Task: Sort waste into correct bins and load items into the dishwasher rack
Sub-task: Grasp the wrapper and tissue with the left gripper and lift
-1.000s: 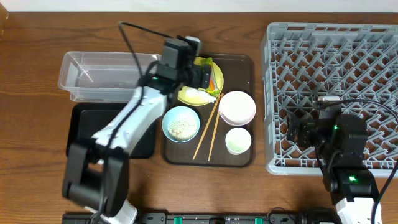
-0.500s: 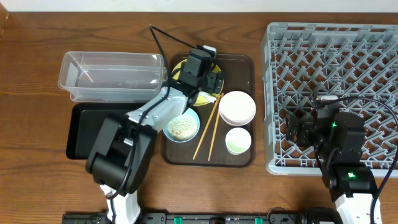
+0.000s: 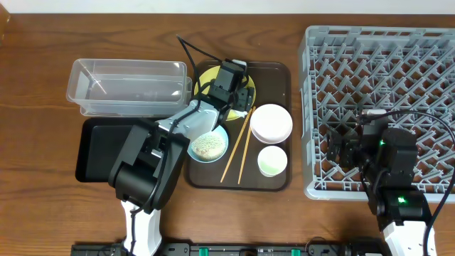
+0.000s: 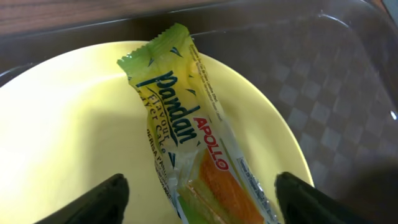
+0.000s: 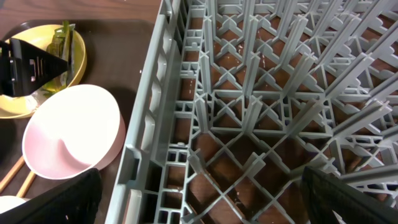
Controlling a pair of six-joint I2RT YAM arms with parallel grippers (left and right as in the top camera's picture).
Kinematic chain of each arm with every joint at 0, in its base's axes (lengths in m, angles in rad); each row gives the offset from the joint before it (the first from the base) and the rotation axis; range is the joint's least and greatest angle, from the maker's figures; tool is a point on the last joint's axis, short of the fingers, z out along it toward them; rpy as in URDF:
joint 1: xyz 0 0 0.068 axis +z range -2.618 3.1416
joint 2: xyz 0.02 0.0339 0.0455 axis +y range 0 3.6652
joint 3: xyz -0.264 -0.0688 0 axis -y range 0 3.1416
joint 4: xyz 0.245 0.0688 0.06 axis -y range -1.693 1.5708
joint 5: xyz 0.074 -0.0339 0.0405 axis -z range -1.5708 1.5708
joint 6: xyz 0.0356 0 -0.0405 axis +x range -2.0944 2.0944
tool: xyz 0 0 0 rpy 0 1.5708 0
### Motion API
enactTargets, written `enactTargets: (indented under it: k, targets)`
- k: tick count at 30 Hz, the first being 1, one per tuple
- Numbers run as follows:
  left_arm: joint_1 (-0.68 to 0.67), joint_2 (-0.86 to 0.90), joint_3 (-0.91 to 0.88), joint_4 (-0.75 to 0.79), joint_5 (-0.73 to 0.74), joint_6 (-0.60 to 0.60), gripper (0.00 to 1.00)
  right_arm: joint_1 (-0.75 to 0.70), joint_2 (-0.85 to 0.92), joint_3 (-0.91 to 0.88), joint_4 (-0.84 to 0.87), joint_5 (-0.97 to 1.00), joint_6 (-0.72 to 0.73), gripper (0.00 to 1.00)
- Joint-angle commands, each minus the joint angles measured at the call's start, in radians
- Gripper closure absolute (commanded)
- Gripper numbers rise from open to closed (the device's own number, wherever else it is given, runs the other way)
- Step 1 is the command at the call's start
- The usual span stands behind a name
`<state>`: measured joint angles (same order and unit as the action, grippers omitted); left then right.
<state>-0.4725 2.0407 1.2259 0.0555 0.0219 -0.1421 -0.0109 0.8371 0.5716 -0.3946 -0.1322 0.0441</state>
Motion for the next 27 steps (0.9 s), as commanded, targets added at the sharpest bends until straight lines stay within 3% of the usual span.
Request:
enactTargets:
  k: [1, 11, 15, 22, 27]
  targets:
    - [-0.007, 0.016, 0.015, -0.013, -0.008, -0.002, 0.30, -0.003, 0.000, 0.022, 0.002, -0.008, 0.011, 0.01]
    - [-0.012, 0.044, 0.015, -0.016, -0.007, -0.003, 0.30, -0.003, 0.000, 0.022, 0.002, -0.008, 0.011, 0.01]
    - [-0.012, 0.045, 0.015, -0.012, -0.007, -0.003, 0.35, -0.003, 0.000, 0.022, 0.002, -0.008, 0.011, 0.01]
    - [-0.011, 0.037, 0.016, 0.008, -0.008, -0.002, 0.67, -0.003, 0.000, 0.022, 0.001, -0.008, 0.011, 0.01]
    - [0.000, -0.003, 0.016, 0.022, -0.009, -0.002, 0.77, -0.003, 0.000, 0.022, 0.002, -0.008, 0.011, 0.01]
